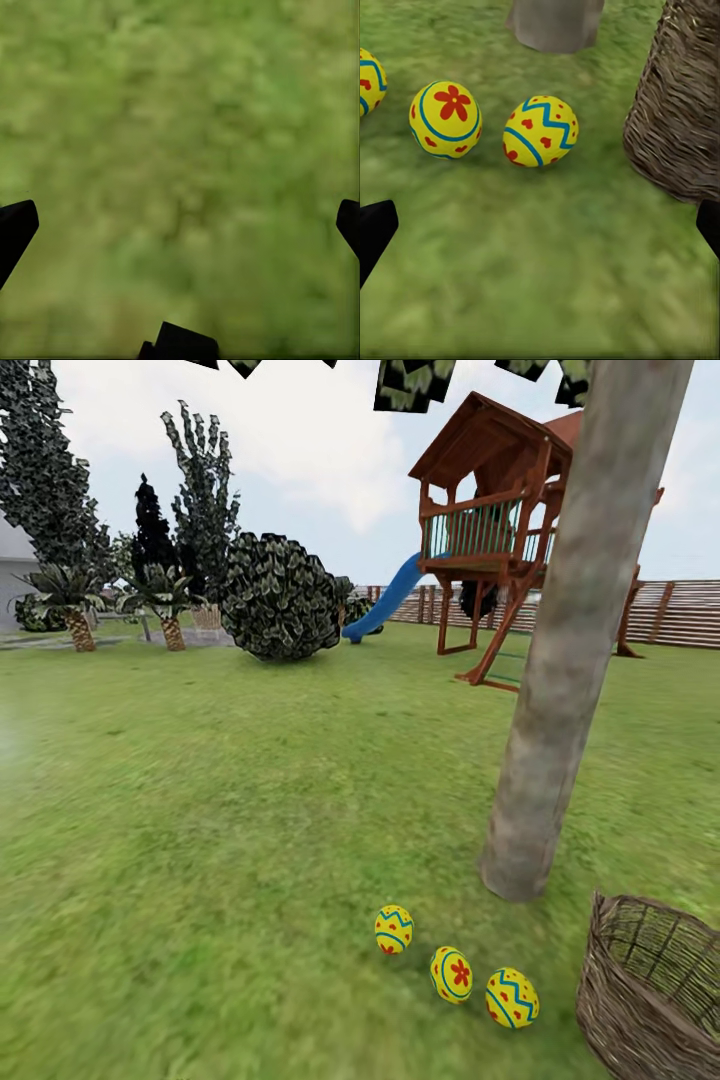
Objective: Take the three Easter eggs out of the wicker basket on the lawn in the garden, then place them on the lawn next to a single tree (choose any tree) so that all three eggs are next to the same tree and none are left in the basket.
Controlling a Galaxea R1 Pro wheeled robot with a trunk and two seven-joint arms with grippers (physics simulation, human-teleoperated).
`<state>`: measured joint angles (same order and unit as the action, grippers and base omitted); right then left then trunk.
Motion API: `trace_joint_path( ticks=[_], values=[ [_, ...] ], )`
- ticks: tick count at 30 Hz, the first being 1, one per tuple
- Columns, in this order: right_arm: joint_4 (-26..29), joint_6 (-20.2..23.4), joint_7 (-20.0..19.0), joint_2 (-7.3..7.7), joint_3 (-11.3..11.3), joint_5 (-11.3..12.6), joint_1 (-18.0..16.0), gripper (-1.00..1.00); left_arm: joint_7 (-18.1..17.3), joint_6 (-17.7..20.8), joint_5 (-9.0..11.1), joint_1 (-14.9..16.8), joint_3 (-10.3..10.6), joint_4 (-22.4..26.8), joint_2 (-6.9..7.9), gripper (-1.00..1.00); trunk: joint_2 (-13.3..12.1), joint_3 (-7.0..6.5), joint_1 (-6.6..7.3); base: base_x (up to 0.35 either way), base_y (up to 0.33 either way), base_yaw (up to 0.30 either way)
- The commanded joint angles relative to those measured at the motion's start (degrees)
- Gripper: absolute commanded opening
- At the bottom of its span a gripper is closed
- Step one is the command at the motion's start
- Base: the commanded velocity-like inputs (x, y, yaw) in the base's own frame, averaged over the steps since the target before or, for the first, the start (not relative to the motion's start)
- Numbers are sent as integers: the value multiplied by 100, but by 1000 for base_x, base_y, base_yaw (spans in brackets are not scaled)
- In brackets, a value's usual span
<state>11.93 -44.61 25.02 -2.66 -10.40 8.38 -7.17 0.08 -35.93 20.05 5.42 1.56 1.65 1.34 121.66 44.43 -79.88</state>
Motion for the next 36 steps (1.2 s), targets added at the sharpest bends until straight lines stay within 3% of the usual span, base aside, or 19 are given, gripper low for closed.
trace_joint_path(
  ticks=[1,13,19,23,30,36],
  values=[
    [-4,-2,15,2,-50,60,-4,100,1,9,11,3,15,-1,0,100,-39,-4,24,0,0,0],
    [-55,31,13,-13,-42,61,-4,100,6,46,-3,3,13,2,21,100,-520,-111,287,0,0,0],
    [-976,-167,-17,42,-62,32,-4,100,9,-28,29,1,-20,-27,43,100,-761,-176,419,0,0,0],
    [-1226,-448,-214,56,-66,19,16,100,13,-101,46,-83,-23,-38,42,100,-921,-237,507,0,0,0],
    [-1317,-1427,-713,184,-67,5,493,100,-15,-1213,50,-415,-24,-42,15,100,-1202,-339,661,0,0,0],
    [-1303,-1539,-758,238,-68,-78,763,100,-30,-2159,44,-714,-23,-42,-82,100,-1443,-408,792,0,0,0]
  ],
)
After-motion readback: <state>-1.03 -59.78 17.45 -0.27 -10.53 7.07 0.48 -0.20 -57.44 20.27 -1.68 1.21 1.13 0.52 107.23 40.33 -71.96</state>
